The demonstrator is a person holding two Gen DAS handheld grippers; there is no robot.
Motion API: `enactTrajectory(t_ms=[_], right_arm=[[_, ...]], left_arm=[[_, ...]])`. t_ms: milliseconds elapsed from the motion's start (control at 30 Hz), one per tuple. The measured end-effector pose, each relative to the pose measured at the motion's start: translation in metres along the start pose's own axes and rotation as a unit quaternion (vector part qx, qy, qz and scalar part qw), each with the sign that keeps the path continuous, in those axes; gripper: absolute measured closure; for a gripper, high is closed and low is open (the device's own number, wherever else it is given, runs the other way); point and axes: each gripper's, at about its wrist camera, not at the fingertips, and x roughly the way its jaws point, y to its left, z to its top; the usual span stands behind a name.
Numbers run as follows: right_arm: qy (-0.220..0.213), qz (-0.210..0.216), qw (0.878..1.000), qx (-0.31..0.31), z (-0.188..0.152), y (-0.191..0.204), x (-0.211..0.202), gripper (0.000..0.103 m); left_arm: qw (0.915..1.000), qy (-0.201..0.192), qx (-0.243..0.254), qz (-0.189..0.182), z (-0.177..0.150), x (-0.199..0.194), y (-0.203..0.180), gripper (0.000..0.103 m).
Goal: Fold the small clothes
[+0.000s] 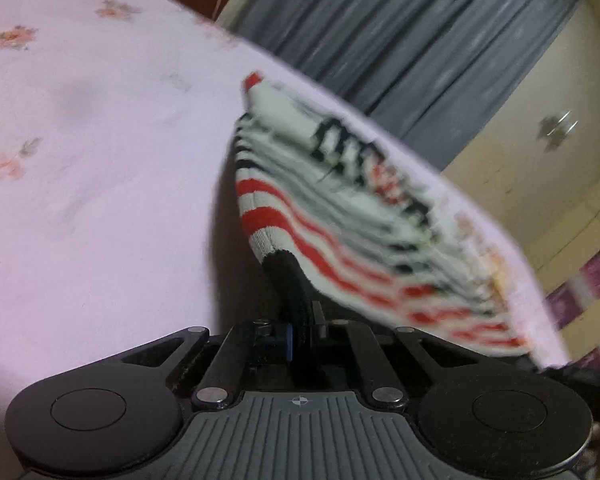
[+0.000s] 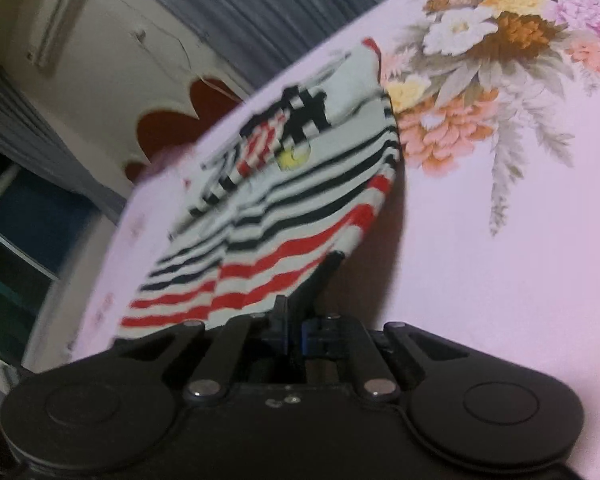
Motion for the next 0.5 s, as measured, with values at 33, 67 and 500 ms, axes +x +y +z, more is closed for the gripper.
enactTrajectory(t_ms=[33,67,500], right_arm=[[0.011,-0.011,1.000,0.001,0.000,-0.005,0.005,0.097],[0.035,-0.035,0.999,0.001,-0.001,-0.010,0.015,0.097],[-0.047,0.022,0.998,-0.017,0.073,0.026,0.009,0.098]], left_arm=[[0.9997,0.018,0.000,0.018,-0.003,0.010,0.003,0.097],[0.9997,0.016,-0.011,0.017,-0.005,0.015,0.006,0.097],[0.9931,-0.095,-0.055,-0.039,0.072,-0.011,-0.018,0.097]])
